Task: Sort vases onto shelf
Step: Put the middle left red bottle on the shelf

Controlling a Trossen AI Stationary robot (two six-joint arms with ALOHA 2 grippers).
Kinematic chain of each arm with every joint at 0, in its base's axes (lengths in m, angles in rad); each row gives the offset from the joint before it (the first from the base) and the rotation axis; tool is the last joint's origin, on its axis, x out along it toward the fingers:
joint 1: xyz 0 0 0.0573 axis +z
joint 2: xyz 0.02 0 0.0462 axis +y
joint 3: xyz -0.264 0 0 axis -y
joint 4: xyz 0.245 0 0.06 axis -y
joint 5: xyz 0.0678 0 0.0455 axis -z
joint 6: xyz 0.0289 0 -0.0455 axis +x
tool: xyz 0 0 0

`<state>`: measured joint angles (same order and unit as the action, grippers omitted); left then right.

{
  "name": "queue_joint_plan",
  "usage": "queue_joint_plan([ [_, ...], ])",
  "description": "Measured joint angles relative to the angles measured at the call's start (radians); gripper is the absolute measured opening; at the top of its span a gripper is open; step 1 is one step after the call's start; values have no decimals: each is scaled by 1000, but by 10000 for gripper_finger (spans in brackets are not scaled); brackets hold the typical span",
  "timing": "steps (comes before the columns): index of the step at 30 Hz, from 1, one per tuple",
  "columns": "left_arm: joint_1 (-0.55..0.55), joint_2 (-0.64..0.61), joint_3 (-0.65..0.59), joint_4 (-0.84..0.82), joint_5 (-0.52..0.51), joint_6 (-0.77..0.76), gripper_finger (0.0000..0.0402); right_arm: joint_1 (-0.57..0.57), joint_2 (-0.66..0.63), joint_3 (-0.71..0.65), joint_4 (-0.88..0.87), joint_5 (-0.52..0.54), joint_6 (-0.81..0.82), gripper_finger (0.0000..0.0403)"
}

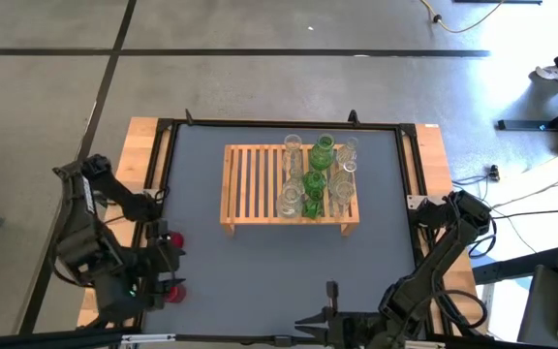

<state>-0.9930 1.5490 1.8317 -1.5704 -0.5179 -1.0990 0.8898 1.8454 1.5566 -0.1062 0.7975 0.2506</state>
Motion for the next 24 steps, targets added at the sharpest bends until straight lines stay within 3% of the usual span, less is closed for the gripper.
queue_joint_plan([
  [5,-44,-113,-55,0,-36,-75,268,0,0,0,0,3,6,26],
  [13,-72,-290,-268,-2,-51,-263,268,0,0,0,0,3,6,26],
  [20,3,-328,-408,-1,99,-283,269,0,0,0,0,3,6,26],
  [24,42,-339,-463,-1,145,-282,292,-2,0,0,0,13,6,26],
])
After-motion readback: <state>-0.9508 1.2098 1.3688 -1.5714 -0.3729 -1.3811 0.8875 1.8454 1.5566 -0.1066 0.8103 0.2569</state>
